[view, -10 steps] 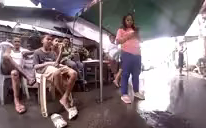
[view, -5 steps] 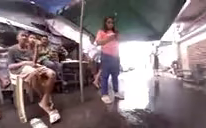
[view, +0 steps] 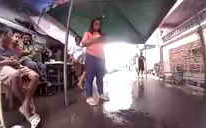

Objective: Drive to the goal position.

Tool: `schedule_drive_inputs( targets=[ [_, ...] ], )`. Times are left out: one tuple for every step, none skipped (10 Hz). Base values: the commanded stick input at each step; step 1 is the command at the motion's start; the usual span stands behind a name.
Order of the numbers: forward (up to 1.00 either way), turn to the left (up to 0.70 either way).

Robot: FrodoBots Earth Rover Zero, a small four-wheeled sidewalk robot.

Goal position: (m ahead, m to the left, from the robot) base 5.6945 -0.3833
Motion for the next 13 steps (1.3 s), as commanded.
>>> schedule_drive_inputs(
  targets=[
    [0.00,0.00],
    [0.00,0.00],
    [0.00,0.00],
    [0.00,0.00],
    [0.00,0.55],
    [0.00,1.00],
    [0.00,1.00],
    [0.00,1.00],
    [0.00,1.00],
    [0.00,0.18],
    [0.00,0.00],
    [0.00,0.00],
    [0.00,0.00]
  ],
)
